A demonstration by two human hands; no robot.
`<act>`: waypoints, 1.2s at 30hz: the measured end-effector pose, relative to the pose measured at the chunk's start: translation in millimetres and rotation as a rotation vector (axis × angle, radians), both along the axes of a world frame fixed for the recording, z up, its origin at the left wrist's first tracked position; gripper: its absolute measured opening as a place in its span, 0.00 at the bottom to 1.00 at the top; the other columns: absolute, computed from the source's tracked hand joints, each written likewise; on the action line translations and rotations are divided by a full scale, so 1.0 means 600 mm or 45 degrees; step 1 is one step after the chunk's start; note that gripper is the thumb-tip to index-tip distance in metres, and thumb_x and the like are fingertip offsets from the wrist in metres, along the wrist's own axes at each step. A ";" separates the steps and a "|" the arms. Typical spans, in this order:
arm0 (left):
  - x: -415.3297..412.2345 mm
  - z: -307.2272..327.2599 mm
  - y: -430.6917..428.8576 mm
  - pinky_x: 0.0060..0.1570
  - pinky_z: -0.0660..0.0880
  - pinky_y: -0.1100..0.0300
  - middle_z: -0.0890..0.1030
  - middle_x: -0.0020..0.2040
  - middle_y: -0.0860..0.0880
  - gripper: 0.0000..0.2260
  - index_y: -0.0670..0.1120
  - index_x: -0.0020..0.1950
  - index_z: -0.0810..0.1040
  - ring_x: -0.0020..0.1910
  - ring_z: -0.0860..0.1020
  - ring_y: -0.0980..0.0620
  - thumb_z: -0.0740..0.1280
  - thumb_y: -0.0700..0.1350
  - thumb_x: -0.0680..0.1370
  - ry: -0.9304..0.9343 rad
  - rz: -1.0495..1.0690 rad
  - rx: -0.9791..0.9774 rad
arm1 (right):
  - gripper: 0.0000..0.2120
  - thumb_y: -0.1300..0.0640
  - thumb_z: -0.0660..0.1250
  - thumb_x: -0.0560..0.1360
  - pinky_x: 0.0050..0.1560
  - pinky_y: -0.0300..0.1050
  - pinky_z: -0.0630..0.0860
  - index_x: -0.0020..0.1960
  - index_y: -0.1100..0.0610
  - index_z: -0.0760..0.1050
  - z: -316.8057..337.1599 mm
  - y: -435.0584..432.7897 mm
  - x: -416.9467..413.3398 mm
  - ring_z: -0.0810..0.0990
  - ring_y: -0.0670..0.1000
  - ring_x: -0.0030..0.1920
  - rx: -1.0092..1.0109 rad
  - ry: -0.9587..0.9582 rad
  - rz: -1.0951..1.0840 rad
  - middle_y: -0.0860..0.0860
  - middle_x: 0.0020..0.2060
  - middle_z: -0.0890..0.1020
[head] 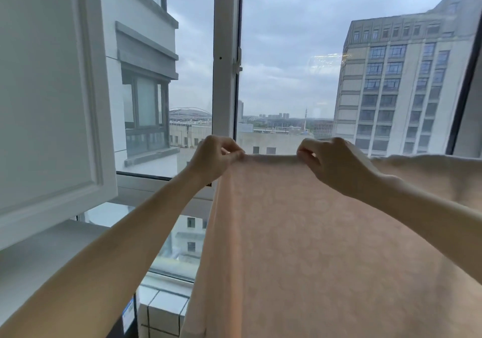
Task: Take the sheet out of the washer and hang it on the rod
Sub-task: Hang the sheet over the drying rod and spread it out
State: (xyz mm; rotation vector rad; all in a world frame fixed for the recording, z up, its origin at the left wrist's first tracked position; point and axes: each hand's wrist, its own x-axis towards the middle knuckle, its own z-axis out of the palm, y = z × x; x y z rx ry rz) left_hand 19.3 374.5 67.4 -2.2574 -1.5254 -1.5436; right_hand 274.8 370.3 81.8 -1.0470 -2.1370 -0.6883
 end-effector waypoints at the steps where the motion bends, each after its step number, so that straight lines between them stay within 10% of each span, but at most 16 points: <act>1: -0.001 0.001 0.000 0.34 0.70 0.69 0.79 0.34 0.57 0.02 0.47 0.42 0.82 0.34 0.76 0.63 0.72 0.43 0.75 -0.010 -0.007 -0.012 | 0.08 0.52 0.62 0.80 0.36 0.48 0.77 0.45 0.53 0.77 0.000 0.000 0.006 0.78 0.52 0.33 0.035 -0.008 0.006 0.48 0.34 0.80; 12: -0.012 -0.019 0.005 0.47 0.77 0.57 0.82 0.44 0.52 0.04 0.48 0.46 0.80 0.43 0.80 0.53 0.67 0.40 0.77 0.170 0.223 0.196 | 0.10 0.53 0.57 0.81 0.35 0.47 0.75 0.46 0.55 0.72 -0.004 0.019 -0.019 0.77 0.53 0.32 0.020 -0.033 0.053 0.50 0.36 0.80; 21: 0.118 -0.055 -0.009 0.67 0.67 0.51 0.74 0.68 0.49 0.21 0.47 0.74 0.66 0.65 0.72 0.48 0.62 0.47 0.81 0.712 0.051 0.414 | 0.13 0.50 0.54 0.81 0.40 0.51 0.77 0.48 0.55 0.74 -0.006 -0.005 0.033 0.80 0.55 0.36 0.098 -0.098 -0.033 0.50 0.39 0.81; 36: 0.195 -0.084 0.049 0.50 0.69 0.53 0.82 0.45 0.54 0.12 0.47 0.53 0.82 0.44 0.77 0.49 0.61 0.49 0.81 0.197 0.158 0.743 | 0.14 0.47 0.60 0.78 0.49 0.46 0.76 0.52 0.53 0.80 -0.022 -0.039 0.231 0.78 0.48 0.49 0.107 0.123 -0.105 0.44 0.43 0.83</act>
